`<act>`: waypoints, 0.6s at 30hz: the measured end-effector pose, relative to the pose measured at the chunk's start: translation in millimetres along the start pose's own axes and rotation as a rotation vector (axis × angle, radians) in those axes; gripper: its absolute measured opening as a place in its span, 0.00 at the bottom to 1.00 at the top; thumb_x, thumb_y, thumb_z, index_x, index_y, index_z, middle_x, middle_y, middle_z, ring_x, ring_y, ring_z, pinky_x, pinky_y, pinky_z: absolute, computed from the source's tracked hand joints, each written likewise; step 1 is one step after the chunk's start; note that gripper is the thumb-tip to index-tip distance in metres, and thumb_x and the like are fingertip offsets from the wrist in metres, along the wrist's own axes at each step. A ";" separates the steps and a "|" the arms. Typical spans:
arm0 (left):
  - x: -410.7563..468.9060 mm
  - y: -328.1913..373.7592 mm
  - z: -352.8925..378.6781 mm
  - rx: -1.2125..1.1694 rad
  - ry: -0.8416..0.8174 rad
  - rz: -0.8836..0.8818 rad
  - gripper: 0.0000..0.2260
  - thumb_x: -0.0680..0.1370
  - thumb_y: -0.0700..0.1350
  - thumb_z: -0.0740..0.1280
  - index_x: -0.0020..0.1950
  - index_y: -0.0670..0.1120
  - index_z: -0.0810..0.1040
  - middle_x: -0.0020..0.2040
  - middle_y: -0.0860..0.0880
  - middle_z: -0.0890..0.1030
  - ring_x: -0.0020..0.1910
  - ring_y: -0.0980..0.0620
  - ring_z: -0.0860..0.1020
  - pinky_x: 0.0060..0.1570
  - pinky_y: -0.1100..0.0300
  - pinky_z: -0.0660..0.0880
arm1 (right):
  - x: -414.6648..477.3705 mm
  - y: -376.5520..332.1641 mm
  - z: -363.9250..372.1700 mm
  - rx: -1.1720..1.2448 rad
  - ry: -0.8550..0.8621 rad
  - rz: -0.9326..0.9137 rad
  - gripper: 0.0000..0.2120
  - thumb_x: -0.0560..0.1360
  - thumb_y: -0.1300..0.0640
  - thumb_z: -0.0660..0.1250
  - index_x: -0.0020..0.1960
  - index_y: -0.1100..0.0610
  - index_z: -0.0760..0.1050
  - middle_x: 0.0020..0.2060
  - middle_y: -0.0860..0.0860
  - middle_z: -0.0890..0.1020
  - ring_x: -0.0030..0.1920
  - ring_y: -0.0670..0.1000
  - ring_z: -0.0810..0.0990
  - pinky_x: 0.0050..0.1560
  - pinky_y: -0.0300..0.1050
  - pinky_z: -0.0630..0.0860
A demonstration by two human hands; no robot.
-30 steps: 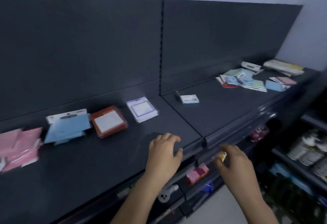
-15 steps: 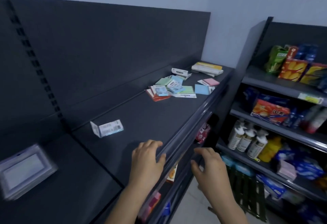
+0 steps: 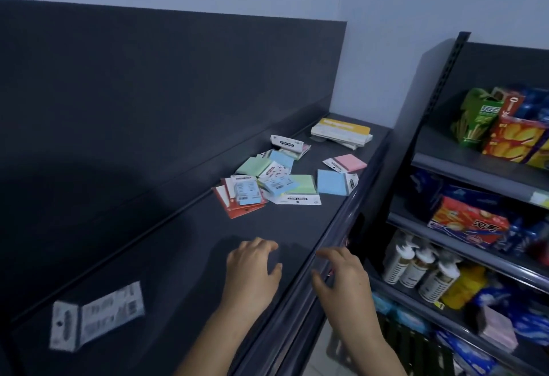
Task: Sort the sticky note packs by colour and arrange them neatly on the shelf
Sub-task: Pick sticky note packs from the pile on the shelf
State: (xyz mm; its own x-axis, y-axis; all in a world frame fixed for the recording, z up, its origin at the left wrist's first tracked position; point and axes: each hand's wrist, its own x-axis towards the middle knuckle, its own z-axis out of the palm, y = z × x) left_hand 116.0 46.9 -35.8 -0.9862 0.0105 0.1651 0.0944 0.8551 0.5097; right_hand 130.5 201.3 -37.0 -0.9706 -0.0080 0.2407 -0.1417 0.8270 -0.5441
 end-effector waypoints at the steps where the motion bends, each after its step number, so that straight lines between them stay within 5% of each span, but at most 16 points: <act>1: 10.4 1.8 4.3 0.001 -0.002 0.001 0.15 0.79 0.49 0.62 0.66 0.52 0.70 0.62 0.58 0.73 0.64 0.57 0.68 0.64 0.61 0.61 | 10.6 4.3 1.8 0.000 -0.005 -0.004 0.15 0.74 0.55 0.67 0.61 0.51 0.74 0.56 0.45 0.76 0.59 0.48 0.71 0.61 0.44 0.68; 14: 149.2 30.3 67.4 0.045 0.078 -0.160 0.14 0.78 0.49 0.63 0.64 0.52 0.72 0.62 0.57 0.72 0.63 0.57 0.68 0.64 0.61 0.61 | 180.4 91.8 6.8 0.046 -0.155 -0.195 0.16 0.74 0.58 0.67 0.61 0.54 0.75 0.56 0.48 0.76 0.59 0.49 0.71 0.62 0.41 0.67; 18: 177.4 43.6 81.8 0.057 0.129 -0.243 0.13 0.77 0.47 0.64 0.62 0.52 0.74 0.59 0.57 0.74 0.62 0.55 0.69 0.68 0.56 0.59 | 230.1 114.8 1.5 0.101 -0.212 -0.244 0.15 0.73 0.61 0.67 0.59 0.56 0.76 0.54 0.48 0.76 0.59 0.49 0.71 0.57 0.32 0.63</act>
State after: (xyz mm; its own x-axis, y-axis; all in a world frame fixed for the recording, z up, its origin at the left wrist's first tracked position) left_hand -65.9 128.4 -53.4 -0.9533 -0.2612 0.1519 -0.1539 0.8525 0.4996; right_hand -109.3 293.6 -45.4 -0.9232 -0.3242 0.2064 -0.3827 0.7268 -0.5704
